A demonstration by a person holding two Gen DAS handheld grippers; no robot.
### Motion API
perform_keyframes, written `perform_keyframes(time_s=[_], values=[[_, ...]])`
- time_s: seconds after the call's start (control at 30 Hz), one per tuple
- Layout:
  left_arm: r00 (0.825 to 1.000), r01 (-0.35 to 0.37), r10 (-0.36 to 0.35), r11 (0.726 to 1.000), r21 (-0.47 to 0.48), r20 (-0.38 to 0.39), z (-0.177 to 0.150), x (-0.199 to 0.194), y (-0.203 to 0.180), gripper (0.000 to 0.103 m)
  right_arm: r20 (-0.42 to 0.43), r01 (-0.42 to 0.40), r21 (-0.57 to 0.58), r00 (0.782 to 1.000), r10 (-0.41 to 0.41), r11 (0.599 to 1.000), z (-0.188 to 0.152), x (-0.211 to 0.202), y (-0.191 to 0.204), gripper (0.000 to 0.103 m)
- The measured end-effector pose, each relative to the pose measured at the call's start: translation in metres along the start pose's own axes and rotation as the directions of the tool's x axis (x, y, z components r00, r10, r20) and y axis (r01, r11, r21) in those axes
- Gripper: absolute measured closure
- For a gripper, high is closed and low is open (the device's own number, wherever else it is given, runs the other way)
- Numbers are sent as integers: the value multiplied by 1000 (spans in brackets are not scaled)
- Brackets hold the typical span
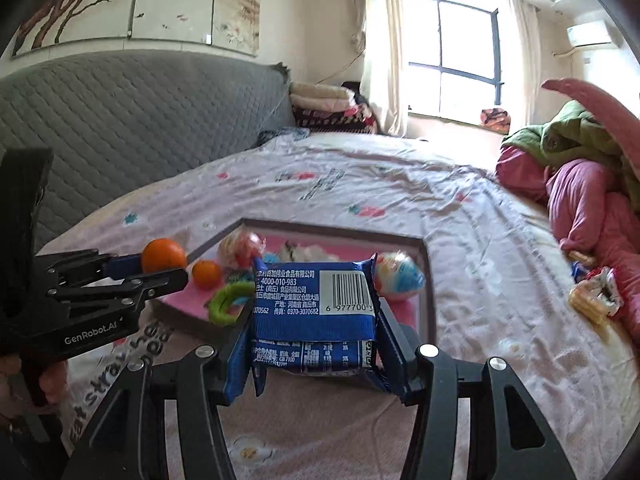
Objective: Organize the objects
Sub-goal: 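Lift the orange and the blue snack packet up over the pink tray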
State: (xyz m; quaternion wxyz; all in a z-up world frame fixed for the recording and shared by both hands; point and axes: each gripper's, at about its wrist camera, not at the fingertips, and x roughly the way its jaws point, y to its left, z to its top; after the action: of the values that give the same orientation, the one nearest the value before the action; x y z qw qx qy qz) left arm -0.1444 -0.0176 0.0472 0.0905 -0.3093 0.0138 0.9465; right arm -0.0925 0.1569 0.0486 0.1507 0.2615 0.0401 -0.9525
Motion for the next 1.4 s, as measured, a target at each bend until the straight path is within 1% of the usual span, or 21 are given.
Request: perform_keyframes(time_s=[0.07, 0.17, 0.27, 0.37, 0.6, 0.77, 0.93, 1.17, 1.4], values=[[1000, -6, 6, 1000, -9, 7, 4, 1, 3, 67, 20, 6, -4, 1000, -6, 1000, 6, -1, 0, 48], [1000, -14, 14, 1000, -2, 19, 10, 4, 3, 67, 53, 29, -42, 998, -27, 999, 18, 1, 4, 48], [998, -44, 43, 999, 19, 40, 18, 7, 2, 67, 76, 35, -45, 997, -32, 998, 27, 4, 5, 48], [996, -62, 59, 997, 39, 59, 23, 8, 0, 67, 90, 48, -46, 995, -43, 998, 32, 9, 4, 48], [995, -68, 64, 997, 46, 74, 32, 11, -1, 67, 108, 59, -30, 993, -55, 998, 39, 17, -1, 48], [995, -68, 65, 996, 50, 69, 36, 16, -1, 66, 122, 68, -33, 991, -64, 997, 45, 21, -2, 48], [996, -63, 60, 997, 40, 67, 41, 25, 1, 66, 116, 73, -36, 991, -69, 997, 47, 28, -4, 48], [998, -55, 54, 998, 19, 42, 46, 40, 7, 66, 125, 82, -43, 989, -76, 996, 52, 33, -2, 48], [998, -61, 61, 998, 10, 18, 47, 54, 10, 66, 102, 87, -40, 991, -83, 995, 52, 45, -5, 48]])
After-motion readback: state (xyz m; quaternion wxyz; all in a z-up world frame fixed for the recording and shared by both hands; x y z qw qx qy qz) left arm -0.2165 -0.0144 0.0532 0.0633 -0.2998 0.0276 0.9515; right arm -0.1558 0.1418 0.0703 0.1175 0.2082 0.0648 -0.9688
